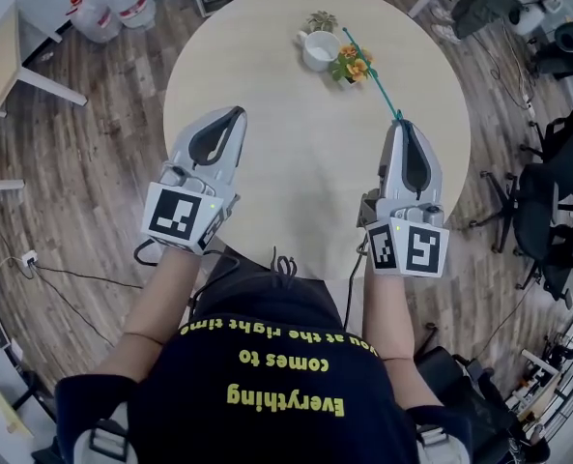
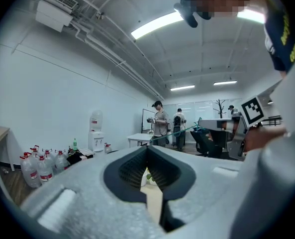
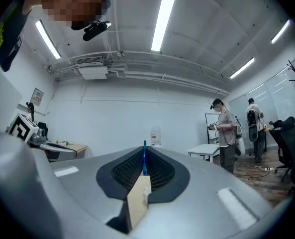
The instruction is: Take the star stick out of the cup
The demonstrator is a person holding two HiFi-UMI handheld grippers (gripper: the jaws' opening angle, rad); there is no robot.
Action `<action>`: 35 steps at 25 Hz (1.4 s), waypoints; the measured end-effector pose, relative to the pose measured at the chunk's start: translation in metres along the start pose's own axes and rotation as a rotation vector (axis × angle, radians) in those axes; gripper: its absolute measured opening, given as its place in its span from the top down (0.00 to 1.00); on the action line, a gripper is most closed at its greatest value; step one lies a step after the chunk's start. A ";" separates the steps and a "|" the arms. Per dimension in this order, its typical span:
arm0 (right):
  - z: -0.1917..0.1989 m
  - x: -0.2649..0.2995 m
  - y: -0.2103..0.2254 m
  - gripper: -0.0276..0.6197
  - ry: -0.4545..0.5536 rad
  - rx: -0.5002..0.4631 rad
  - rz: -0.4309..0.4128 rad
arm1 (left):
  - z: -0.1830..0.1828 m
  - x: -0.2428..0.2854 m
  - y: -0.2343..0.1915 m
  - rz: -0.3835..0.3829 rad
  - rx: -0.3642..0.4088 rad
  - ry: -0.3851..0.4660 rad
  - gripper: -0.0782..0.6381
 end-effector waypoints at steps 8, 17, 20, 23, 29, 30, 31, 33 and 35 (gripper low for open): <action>-0.006 -0.025 -0.006 0.91 0.031 -0.024 -0.001 | -0.008 -0.006 0.004 -0.006 0.017 0.033 0.89; -0.009 -0.043 -0.014 0.91 0.051 -0.022 -0.015 | -0.014 -0.009 0.007 0.004 0.034 0.057 0.89; -0.010 -0.043 -0.016 0.91 0.061 -0.017 -0.020 | -0.015 -0.008 0.009 0.006 0.037 0.061 0.89; -0.012 -0.043 -0.015 0.91 0.069 -0.014 -0.020 | -0.016 -0.008 0.012 0.007 0.036 0.063 0.89; -0.011 -0.042 -0.017 0.91 0.065 -0.031 -0.020 | -0.018 -0.011 0.011 0.003 0.036 0.072 0.89; -0.011 -0.042 -0.017 0.91 0.062 -0.033 -0.020 | -0.018 -0.011 0.011 0.002 0.036 0.072 0.89; -0.011 -0.043 -0.017 0.91 0.061 -0.034 -0.020 | -0.017 -0.012 0.011 0.000 0.036 0.072 0.89; -0.011 -0.043 -0.016 0.91 0.061 -0.032 -0.020 | -0.017 -0.012 0.011 -0.002 0.035 0.071 0.89; -0.011 -0.043 -0.015 0.91 0.062 -0.030 -0.020 | -0.017 -0.011 0.011 -0.003 0.034 0.070 0.89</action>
Point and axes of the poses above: the fingertips, and each gripper's own axes: x forward along the fingers, y to its right, z out of its underside, the point moved 9 cm from there along -x, backward along the fingers, and after that the axes turned 15 degrees about -y, right-handed, at the moved point
